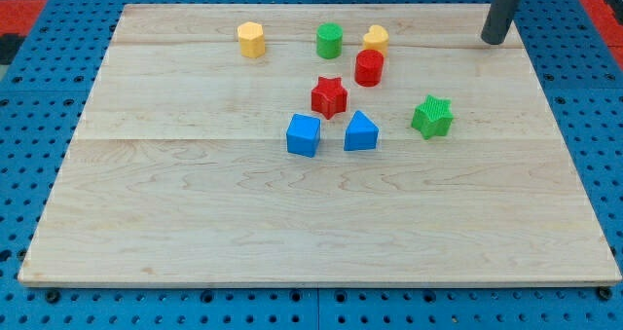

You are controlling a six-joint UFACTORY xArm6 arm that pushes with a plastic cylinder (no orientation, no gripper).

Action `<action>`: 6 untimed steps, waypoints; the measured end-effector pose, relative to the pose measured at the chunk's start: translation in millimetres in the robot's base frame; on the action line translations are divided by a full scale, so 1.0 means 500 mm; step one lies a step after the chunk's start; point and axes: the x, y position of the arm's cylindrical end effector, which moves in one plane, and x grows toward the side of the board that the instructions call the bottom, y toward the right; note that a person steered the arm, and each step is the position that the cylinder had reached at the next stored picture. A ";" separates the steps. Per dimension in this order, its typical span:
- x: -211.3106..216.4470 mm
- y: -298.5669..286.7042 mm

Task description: Place the red circle above the red star

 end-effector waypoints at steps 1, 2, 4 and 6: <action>0.000 0.004; 0.000 0.008; 0.000 0.026; 0.070 -0.176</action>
